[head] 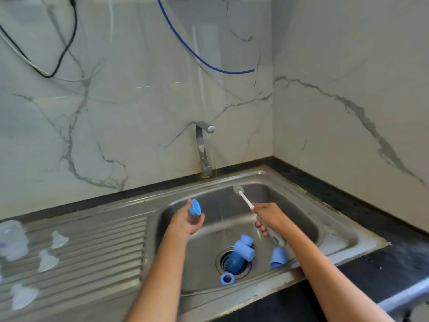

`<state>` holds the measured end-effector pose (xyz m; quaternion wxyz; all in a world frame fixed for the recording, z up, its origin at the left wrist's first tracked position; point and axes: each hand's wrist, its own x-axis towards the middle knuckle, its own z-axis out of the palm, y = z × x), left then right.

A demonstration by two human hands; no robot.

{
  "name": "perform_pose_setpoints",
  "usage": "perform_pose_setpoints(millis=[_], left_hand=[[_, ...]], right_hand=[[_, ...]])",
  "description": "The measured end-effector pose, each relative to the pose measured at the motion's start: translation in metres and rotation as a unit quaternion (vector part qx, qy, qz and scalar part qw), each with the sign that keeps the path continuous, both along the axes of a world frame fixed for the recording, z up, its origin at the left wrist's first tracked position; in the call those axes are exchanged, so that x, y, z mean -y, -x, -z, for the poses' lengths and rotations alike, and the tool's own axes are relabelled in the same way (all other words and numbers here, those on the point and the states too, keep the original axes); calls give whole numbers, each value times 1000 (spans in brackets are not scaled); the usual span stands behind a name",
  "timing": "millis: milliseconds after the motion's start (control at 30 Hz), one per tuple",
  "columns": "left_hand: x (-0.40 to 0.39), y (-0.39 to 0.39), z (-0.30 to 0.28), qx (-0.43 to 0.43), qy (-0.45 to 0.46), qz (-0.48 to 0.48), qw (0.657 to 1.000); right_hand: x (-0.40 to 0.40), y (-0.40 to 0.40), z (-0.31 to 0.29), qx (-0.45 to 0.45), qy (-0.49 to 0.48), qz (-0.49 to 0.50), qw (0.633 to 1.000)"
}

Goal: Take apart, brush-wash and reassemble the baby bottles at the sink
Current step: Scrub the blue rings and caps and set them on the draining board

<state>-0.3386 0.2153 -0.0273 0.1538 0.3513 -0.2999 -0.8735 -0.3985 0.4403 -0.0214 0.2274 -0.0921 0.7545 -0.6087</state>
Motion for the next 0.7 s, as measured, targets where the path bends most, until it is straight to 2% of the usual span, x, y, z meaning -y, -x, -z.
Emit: perform_pose_setpoints(millis=[67,133,233,267,433,567,700], left_hand=[[-12,4,0,-72,-68,-74,992],[-29,7,2,-118,-95,-99,984],[-49,18,6,-105,-7,-59,993],[-52,25,7,-105,-9,-53,993],[-46,59,8,-159,-118,-42,979],[-42,60,6,-147,-106,-66,981],[-35,62,8,-160,-133,-88,974]], right_hand=[[2,1,-2,21,27,-29,999],[2,2,-5,37,50,-68,996],[3,-1,-7,37,54,-105,992],[3,-2,-8,30,53,-112,992],[2,-8,-10,-22,6,-158,987],[-5,-8,-13,-25,-10,-175,984],[-9,-5,-11,-38,-31,-203,978]])
